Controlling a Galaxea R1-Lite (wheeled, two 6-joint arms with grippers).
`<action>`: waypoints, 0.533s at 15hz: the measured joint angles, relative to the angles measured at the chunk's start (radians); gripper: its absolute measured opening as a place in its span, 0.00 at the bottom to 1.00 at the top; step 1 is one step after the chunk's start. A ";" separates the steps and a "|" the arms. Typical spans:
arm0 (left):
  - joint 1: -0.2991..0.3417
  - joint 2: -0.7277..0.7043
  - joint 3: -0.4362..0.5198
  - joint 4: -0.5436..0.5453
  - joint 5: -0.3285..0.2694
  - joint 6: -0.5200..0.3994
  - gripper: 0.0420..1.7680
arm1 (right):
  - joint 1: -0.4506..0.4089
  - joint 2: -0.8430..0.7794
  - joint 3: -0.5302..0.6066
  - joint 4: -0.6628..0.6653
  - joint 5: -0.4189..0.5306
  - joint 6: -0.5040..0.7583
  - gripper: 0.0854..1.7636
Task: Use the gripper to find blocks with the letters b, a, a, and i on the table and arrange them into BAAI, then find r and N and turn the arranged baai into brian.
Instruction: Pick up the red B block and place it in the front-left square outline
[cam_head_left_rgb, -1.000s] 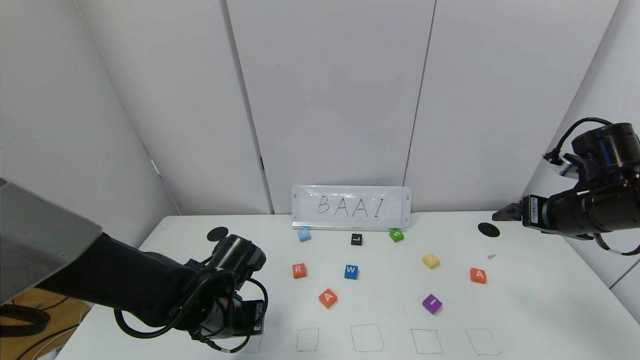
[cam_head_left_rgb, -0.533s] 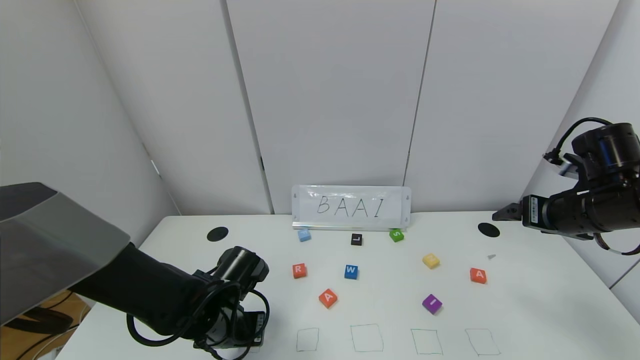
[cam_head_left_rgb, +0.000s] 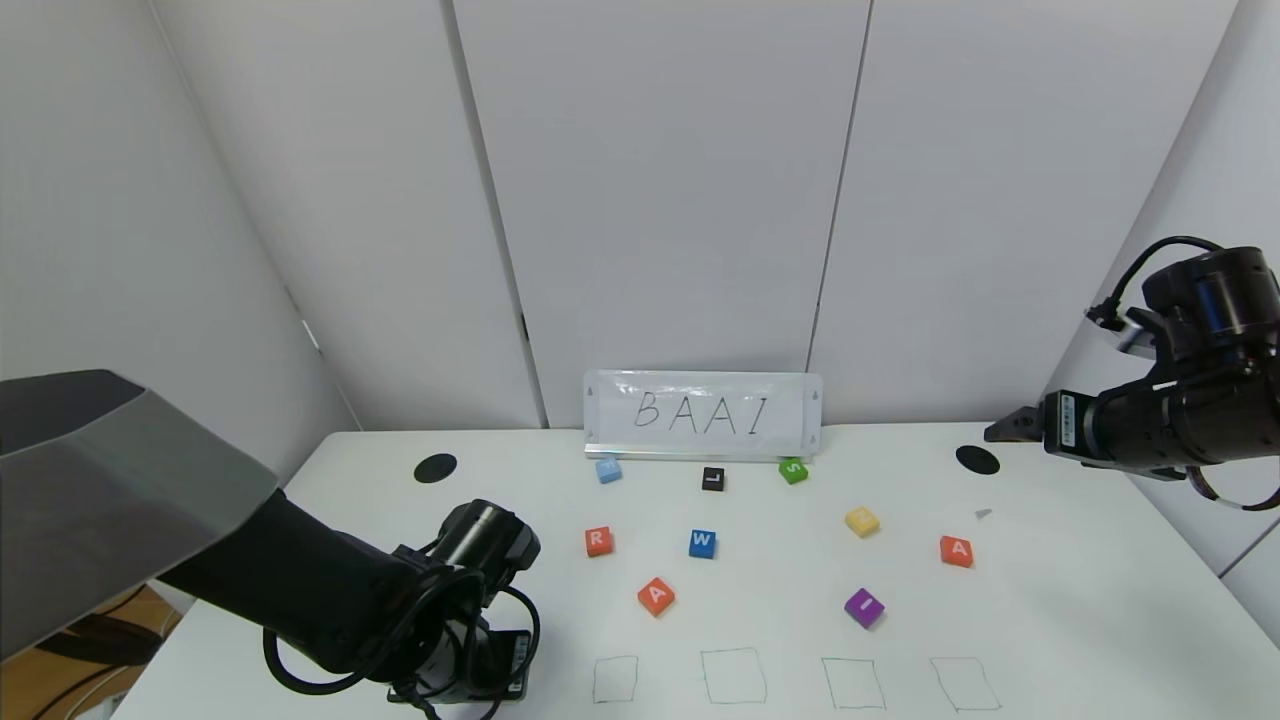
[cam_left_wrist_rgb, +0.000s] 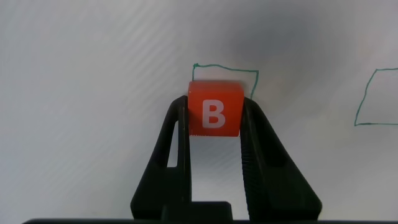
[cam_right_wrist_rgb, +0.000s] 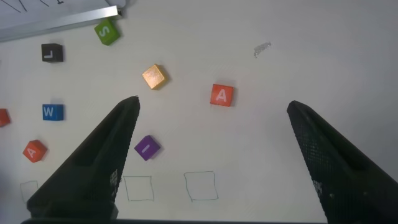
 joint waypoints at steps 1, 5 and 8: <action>-0.001 0.001 0.000 0.000 -0.001 0.001 0.28 | 0.000 0.000 0.000 0.000 0.000 0.000 0.97; -0.002 0.001 0.000 0.001 -0.020 0.007 0.28 | 0.000 0.001 -0.001 0.000 0.000 0.000 0.97; -0.003 0.002 -0.001 0.002 -0.027 0.009 0.28 | -0.001 0.001 -0.001 0.000 0.000 0.000 0.97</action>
